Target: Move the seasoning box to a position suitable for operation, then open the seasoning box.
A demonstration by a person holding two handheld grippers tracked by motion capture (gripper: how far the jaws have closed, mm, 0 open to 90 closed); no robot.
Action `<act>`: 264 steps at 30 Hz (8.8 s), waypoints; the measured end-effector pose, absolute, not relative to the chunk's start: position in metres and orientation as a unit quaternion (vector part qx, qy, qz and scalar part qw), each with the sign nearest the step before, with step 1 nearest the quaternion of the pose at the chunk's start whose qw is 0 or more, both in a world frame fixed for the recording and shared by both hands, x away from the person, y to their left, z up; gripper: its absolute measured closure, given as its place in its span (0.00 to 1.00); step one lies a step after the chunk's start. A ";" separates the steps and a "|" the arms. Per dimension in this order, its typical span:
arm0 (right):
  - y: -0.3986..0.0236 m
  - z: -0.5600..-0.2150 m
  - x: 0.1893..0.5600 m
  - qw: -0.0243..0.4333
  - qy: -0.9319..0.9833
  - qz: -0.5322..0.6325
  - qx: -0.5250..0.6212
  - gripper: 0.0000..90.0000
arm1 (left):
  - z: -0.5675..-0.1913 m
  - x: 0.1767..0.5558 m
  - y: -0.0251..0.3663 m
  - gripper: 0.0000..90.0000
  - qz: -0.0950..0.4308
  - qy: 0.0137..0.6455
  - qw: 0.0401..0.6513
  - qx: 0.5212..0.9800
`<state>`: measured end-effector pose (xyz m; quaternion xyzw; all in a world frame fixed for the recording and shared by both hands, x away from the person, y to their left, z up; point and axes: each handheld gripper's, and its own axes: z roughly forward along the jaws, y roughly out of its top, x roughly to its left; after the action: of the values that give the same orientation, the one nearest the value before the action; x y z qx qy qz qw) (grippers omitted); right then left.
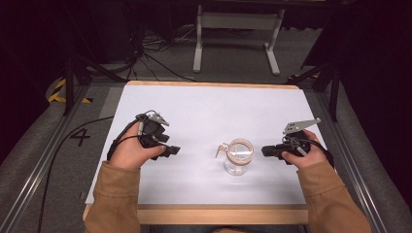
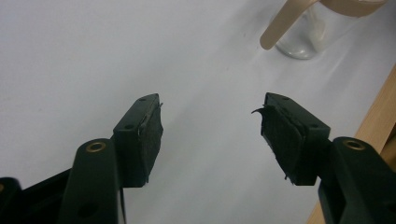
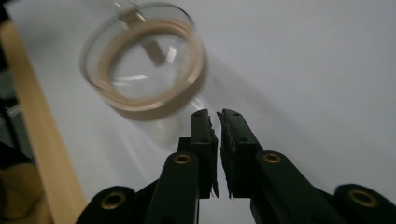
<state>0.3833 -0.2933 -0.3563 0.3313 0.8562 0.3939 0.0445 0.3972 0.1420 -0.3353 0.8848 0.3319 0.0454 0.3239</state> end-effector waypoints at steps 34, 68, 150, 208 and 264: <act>-0.257 -0.403 0.414 0.058 0.877 0.338 0.338 1.00 | -0.347 0.397 0.124 0.40 0.056 0.268 0.290 0.917; -0.233 -0.403 0.361 0.046 0.906 0.316 0.279 1.00 | -0.353 0.423 0.075 0.83 0.036 0.202 0.364 0.909; -0.261 -0.403 0.327 0.052 0.883 0.362 0.294 1.00 | -0.366 0.429 0.023 1.00 0.040 0.165 0.540 0.825; -0.219 -0.353 0.329 0.124 0.845 0.462 0.237 1.00 | -0.368 0.434 0.039 0.96 0.048 0.205 0.516 0.830; -0.220 -0.343 0.393 0.122 0.844 0.465 0.237 1.00 | -0.375 0.387 0.148 0.82 0.039 0.300 0.435 0.848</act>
<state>0.3934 -0.2205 -0.3427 0.2365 0.8441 0.4655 0.1223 0.3874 0.1483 -0.3754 0.8477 0.3005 0.0387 0.4355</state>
